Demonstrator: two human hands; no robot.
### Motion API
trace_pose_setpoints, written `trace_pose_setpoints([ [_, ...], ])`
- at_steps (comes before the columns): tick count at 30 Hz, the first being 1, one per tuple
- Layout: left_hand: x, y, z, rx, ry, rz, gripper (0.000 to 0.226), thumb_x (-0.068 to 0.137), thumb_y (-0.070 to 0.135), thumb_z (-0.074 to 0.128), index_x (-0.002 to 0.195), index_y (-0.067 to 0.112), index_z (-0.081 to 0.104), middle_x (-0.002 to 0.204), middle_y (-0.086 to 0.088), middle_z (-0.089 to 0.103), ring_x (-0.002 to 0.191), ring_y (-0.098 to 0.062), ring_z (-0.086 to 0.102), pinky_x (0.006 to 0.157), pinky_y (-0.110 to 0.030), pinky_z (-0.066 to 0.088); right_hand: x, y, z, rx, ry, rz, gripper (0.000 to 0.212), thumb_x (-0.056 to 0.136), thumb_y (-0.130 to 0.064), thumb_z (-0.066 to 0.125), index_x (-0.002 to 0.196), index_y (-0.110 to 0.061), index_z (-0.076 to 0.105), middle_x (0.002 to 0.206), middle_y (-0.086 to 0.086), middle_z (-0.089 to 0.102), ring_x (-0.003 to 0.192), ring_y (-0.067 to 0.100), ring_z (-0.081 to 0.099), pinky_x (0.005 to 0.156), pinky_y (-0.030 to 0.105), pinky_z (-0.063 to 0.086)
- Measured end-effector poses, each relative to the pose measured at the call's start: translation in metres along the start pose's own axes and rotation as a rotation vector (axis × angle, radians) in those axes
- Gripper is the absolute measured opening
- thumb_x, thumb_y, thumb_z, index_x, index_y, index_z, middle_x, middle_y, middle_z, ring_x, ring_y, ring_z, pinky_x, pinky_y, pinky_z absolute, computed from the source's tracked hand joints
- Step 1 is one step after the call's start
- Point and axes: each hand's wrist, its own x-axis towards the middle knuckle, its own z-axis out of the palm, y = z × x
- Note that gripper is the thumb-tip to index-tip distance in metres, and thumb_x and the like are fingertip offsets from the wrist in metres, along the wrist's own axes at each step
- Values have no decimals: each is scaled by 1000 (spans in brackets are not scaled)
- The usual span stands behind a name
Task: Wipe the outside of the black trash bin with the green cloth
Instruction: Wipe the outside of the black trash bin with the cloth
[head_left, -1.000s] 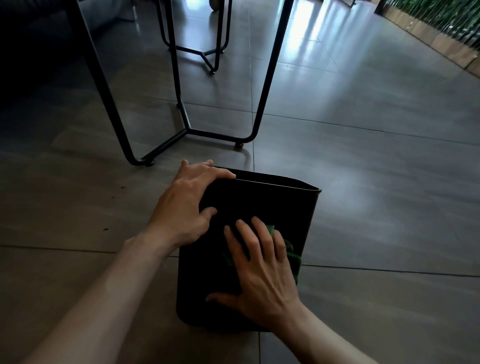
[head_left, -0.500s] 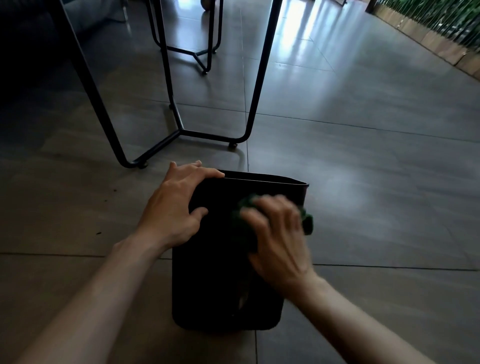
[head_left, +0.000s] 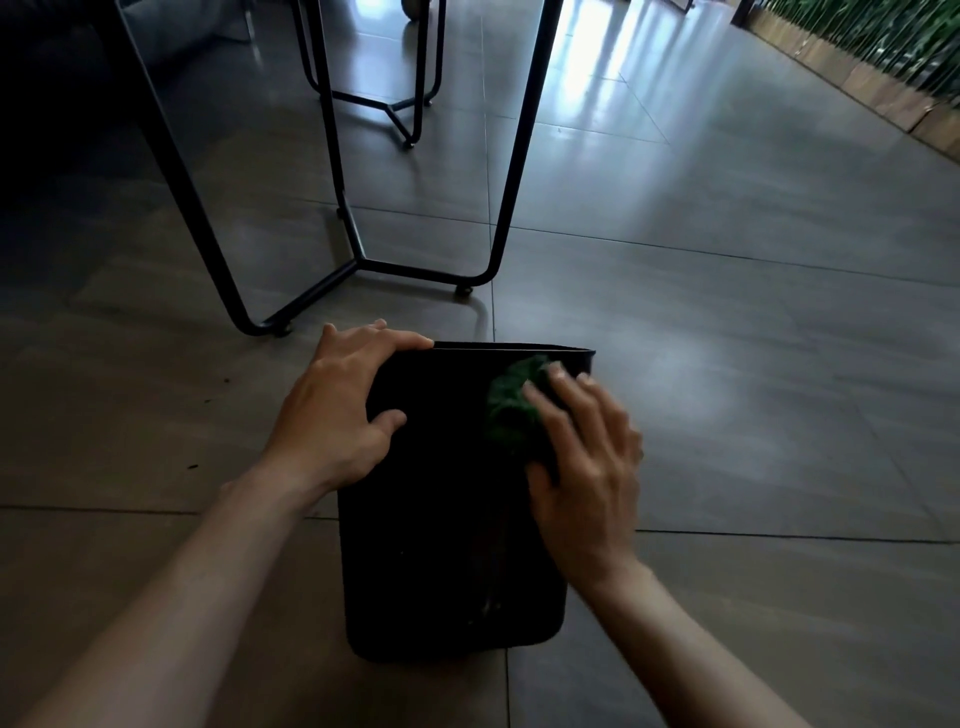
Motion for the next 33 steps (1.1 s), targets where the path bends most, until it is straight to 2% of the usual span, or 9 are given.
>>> trace_pose_setpoints([
  [5,-2,-2,-2,26,40,-54,71,73,7,82,132,37,56,136,7,59,140,-20,44,125,-49,18,-102,-10,18,-48,-210,-493,38,109,-13,41,132,-22,69,150,3,58,135,31,55,100,48,54],
  [9,-2,6,-1,34,33,-47,69,73,4,81,130,36,57,130,12,58,132,-18,48,125,-51,19,-96,6,2,-78,-341,-694,39,110,-12,40,134,-26,67,150,1,59,137,32,54,106,44,52],
  [11,-3,8,-3,27,50,-56,69,73,2,82,129,35,57,126,15,57,125,-10,48,123,-53,22,-62,10,-1,-29,-329,-629,35,104,-14,51,132,-25,69,150,5,59,135,36,57,102,48,54],
  [14,-4,9,-4,21,58,-57,70,71,2,82,128,34,59,121,18,55,107,7,35,120,-56,27,0,7,-1,90,-155,-203,52,83,-5,71,133,-18,68,150,9,53,135,36,50,101,49,55],
  [17,-5,10,-6,24,49,-58,70,71,2,83,127,35,59,121,17,56,109,5,36,120,-57,28,20,-5,4,70,-40,27,64,76,-1,75,137,-15,65,141,8,47,132,32,45,92,48,58],
  [22,-5,11,-3,34,38,-71,70,71,2,81,127,36,58,122,15,57,124,-15,47,120,-55,27,-103,-19,9,-65,-214,-490,39,106,-15,43,126,-27,74,130,0,72,125,28,55,95,42,60],
  [25,-6,13,-2,22,45,-72,69,72,1,81,128,35,58,121,16,56,115,-3,40,120,-56,28,-121,-6,-4,-87,-355,-670,37,107,-17,44,124,-34,73,129,-6,72,121,24,67,90,36,61],
  [31,-6,15,-3,24,46,-56,69,71,0,82,128,32,59,122,13,59,103,12,32,120,-58,27,11,-1,-10,66,-39,101,58,73,-1,77,129,-15,71,124,12,63,121,32,51,78,45,61],
  [33,-5,15,-2,30,41,-51,69,71,0,82,127,33,59,122,14,58,109,8,37,124,-55,21,26,-13,-2,39,14,176,59,73,-2,78,130,-13,69,125,13,61,122,32,48,79,45,60],
])
